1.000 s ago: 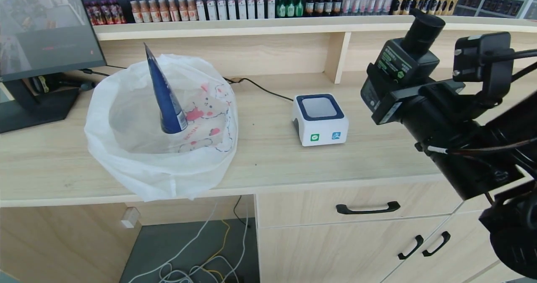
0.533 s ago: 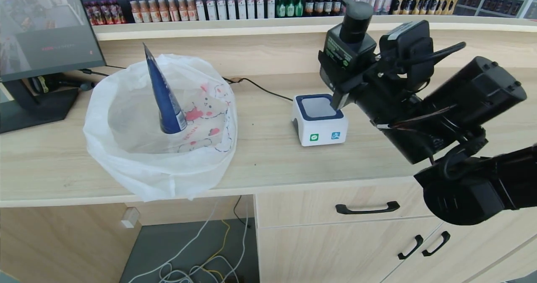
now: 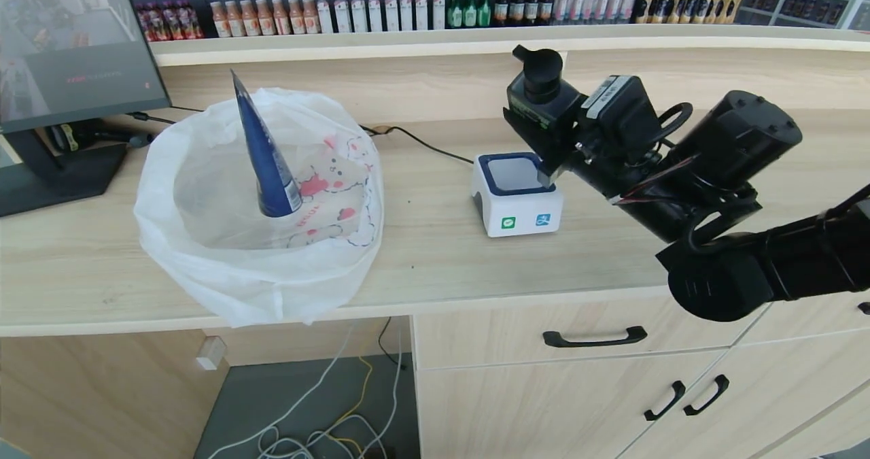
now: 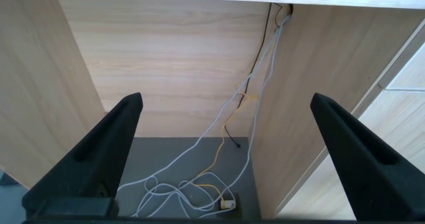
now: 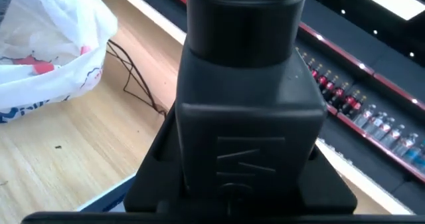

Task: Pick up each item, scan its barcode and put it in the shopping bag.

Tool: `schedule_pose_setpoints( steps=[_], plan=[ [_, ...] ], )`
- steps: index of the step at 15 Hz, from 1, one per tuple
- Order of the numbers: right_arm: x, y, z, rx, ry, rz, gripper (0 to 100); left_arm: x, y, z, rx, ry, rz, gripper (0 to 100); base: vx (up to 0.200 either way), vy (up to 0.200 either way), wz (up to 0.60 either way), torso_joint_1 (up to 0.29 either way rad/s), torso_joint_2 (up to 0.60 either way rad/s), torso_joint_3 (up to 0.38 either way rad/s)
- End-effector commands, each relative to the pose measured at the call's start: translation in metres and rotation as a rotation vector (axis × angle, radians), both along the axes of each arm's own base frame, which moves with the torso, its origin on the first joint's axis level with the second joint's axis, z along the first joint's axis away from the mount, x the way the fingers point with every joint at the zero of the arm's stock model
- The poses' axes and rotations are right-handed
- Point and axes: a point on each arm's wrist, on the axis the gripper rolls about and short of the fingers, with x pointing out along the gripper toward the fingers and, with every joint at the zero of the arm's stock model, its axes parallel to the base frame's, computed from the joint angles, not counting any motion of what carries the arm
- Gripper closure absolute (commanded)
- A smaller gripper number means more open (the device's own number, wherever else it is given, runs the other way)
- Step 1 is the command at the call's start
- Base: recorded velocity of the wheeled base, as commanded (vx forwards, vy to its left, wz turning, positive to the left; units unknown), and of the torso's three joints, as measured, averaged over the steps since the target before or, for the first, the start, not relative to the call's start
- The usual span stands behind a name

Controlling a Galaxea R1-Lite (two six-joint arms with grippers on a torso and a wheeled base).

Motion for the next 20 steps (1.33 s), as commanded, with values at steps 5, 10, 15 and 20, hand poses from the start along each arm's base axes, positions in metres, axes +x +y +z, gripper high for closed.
schedule_pose_setpoints(
  steps=[5, 10, 15, 20],
  plan=[
    [0.017, -0.006, -0.007, -0.031, -0.033, -0.013, 100, 0.000, 0.000, 0.000, -0.003, -0.001, 0.001, 0, 0.000, 0.000, 0.00, 0.000, 0.00, 0.000],
    [0.023, -0.002, -0.021, -0.142, -0.097, 0.050, 100, 0.000, 0.000, 0.000, -0.003, -0.001, 0.001, 0, 0.000, 0.000, 0.00, 0.000, 0.00, 0.000],
    [0.031, -0.017, -0.028, -0.195, -0.123, 0.028, 100, 0.000, 0.000, 0.000, -0.003, -0.001, 0.001, 0, 0.000, 0.000, 0.00, 0.000, 0.00, 0.000],
    [0.033, -0.016, -0.036, -0.232, -0.134, 0.061, 100, 0.000, 0.000, 0.000, -0.001, -0.001, 0.001, 0, 0.000, 0.000, 0.00, 0.000, 0.00, 0.000]
  ],
)
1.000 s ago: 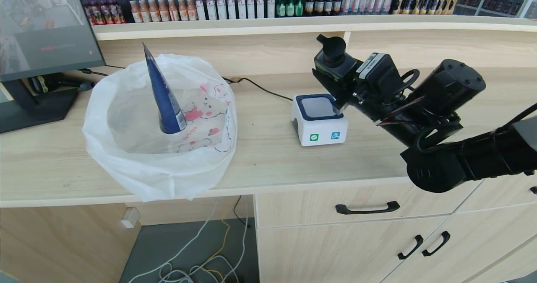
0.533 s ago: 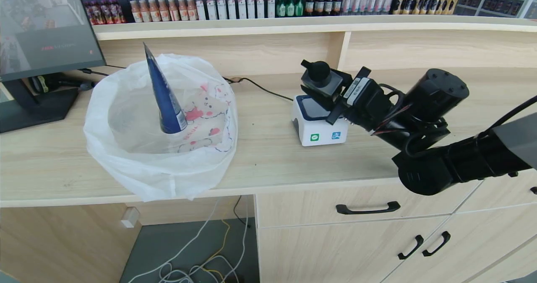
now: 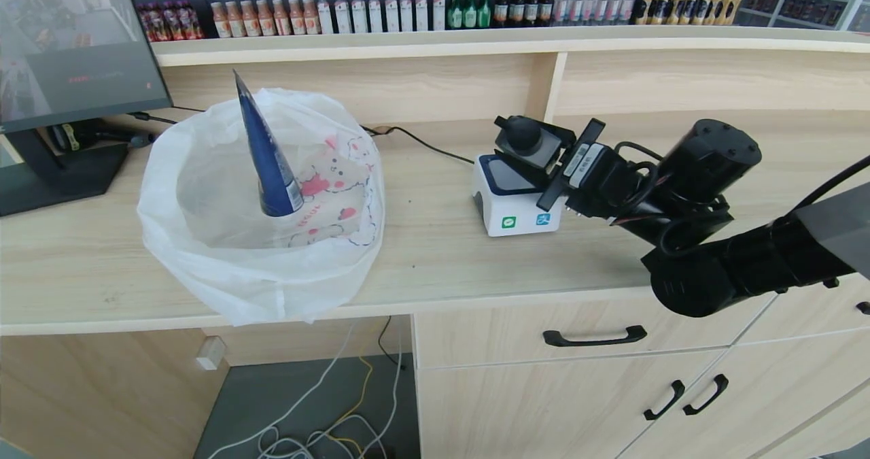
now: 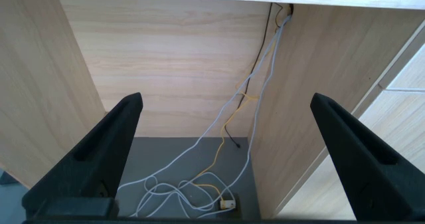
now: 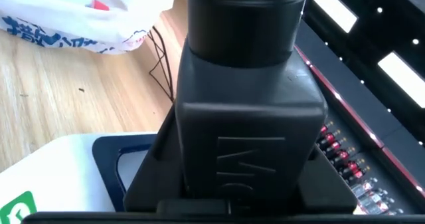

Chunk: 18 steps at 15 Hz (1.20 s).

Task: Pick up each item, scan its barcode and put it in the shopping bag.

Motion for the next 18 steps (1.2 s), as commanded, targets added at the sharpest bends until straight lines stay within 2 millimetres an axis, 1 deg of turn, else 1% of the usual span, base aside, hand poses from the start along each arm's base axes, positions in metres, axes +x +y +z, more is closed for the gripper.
schedule_pose_setpoints(
  steps=[1, 9, 18],
  plan=[
    [0.0008, 0.0018, -0.0029, -0.003, 0.008, 0.000, 100, 0.0000, 0.0000, 0.0000, -0.001, -0.001, 0.000, 0, 0.000, 0.000, 0.00, 0.000, 0.00, 0.000],
    [0.0003, 0.0023, -0.0024, -0.001, 0.011, 0.003, 100, 0.0000, 0.0000, 0.0000, -0.001, -0.001, 0.000, 0, 0.000, 0.000, 0.00, 0.000, 0.00, 0.000],
    [0.0007, 0.0011, -0.0072, -0.006, 0.028, 0.000, 100, 0.0000, 0.0000, 0.0000, 0.001, -0.001, 0.000, 0, 0.000, 0.000, 0.00, 0.000, 0.00, 0.000]
  ],
)
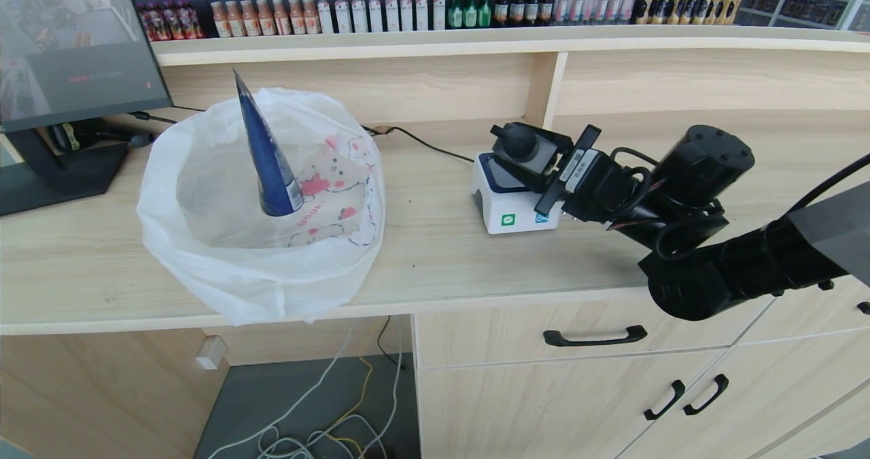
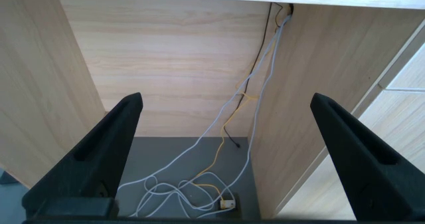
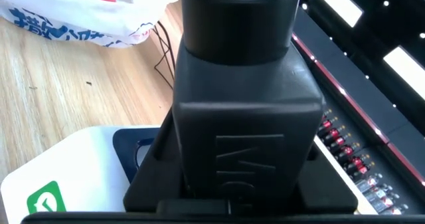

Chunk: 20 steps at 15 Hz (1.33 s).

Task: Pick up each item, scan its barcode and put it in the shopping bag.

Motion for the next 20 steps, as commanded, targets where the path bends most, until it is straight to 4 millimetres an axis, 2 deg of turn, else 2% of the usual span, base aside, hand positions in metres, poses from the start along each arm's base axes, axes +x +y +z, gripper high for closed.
schedule_pose_setpoints(
  steps=[1, 8, 12, 13, 15, 18, 20],
  plan=[
    [0.001, -0.001, -0.002, -0.002, 0.006, -0.003, 100, 0.000, 0.000, 0.000, -0.001, -0.001, -0.001, 0, 0.000, 0.000, 0.00, 0.000, 0.00, 0.000],
    [0.001, -0.002, -0.005, -0.006, 0.021, -0.003, 100, 0.000, 0.000, 0.000, -0.001, -0.001, 0.001, 0, 0.000, 0.000, 0.00, 0.000, 0.00, 0.000],
    [-0.008, -0.005, 0.014, 0.038, 0.007, -0.006, 100, 0.000, 0.000, 0.000, -0.001, -0.001, 0.001, 0, 0.000, 0.000, 0.00, 0.000, 0.00, 0.000],
    [-0.014, -0.008, 0.025, 0.067, 0.002, -0.014, 100, 0.000, 0.000, 0.000, 0.001, -0.001, 0.001, 0, 0.000, 0.000, 0.00, 0.000, 0.00, 0.000],
    [-0.021, -0.010, 0.033, 0.092, 0.014, -0.001, 100, 0.000, 0.000, 0.000, -0.001, -0.001, 0.001, 0, 0.000, 0.000, 0.00, 0.000, 0.00, 0.000],
    [-0.047, -0.022, 0.052, 0.162, 0.062, 0.010, 100, 0.000, 0.000, 0.000, -0.001, -0.001, 0.001, 0, 0.000, 0.000, 0.00, 0.000, 0.00, 0.000],
    [-0.068, -0.033, 0.057, 0.225, 0.138, 0.001, 100, 0.000, 0.000, 0.000, 0.001, -0.001, 0.001, 0, 0.000, 0.000, 0.00, 0.000, 0.00, 0.000]
  ],
)
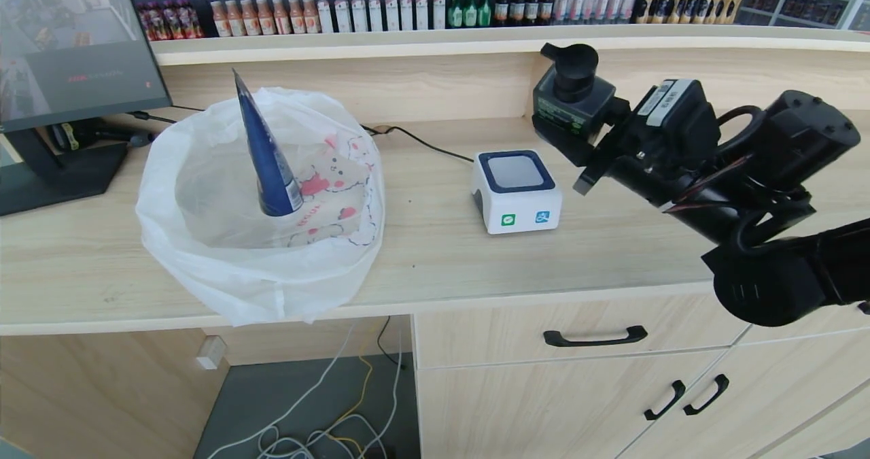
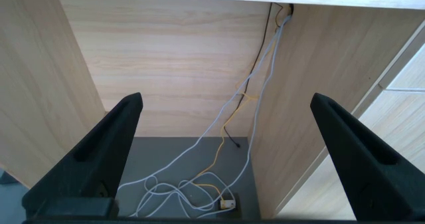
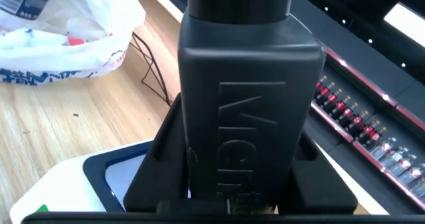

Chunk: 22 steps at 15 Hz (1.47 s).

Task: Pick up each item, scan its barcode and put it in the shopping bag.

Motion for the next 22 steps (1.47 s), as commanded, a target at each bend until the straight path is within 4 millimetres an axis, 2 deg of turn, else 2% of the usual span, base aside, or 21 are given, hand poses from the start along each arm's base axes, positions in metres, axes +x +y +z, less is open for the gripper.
schedule_pose_setpoints(
  steps=[1, 3, 7, 11, 13, 15, 17, 22],
  plan=[
    [-0.030, -0.013, 0.019, 0.062, 0.014, 0.000, 100, 0.000, 0.000, 0.000, 0.001, -0.001, 0.000, 0, 0.000, 0.000, 0.00, 0.000, 0.00, 0.000],
    [-0.045, -0.019, 0.021, 0.140, 0.083, -0.002, 100, 0.000, 0.000, 0.000, -0.001, -0.001, 0.000, 0, 0.000, 0.000, 0.00, 0.000, 0.00, 0.000],
    [-0.066, -0.035, 0.011, 0.378, 0.230, -0.057, 100, 0.000, 0.000, 0.000, -0.001, -0.001, 0.000, 0, 0.000, 0.000, 0.00, 0.000, 0.00, 0.000],
    [-0.086, -0.044, -0.011, 0.509, 0.341, -0.061, 100, 0.000, 0.000, 0.000, 0.001, -0.001, 0.000, 0, 0.000, 0.000, 0.00, 0.000, 0.00, 0.000],
    [-0.103, -0.055, -0.038, 0.569, 0.444, -0.189, 100, 0.000, 0.000, 0.000, 0.001, -0.001, -0.001, 0, 0.000, 0.000, 0.00, 0.000, 0.00, 0.000],
    [-0.103, -0.054, -0.039, 0.582, 0.448, -0.206, 100, 0.000, 0.000, 0.000, 0.002, -0.001, 0.000, 0, 0.000, 0.000, 0.00, 0.000, 0.00, 0.000],
    [-0.095, -0.052, -0.041, 0.628, 0.455, -0.260, 100, 0.000, 0.000, 0.000, 0.001, -0.001, -0.001, 0, 0.000, 0.000, 0.00, 0.000, 0.00, 0.000],
    [-0.084, -0.044, -0.022, 0.720, 0.392, -0.273, 100, 0.000, 0.000, 0.000, -0.002, -0.001, 0.000, 0, 0.000, 0.000, 0.00, 0.000, 0.00, 0.000]
  ],
)
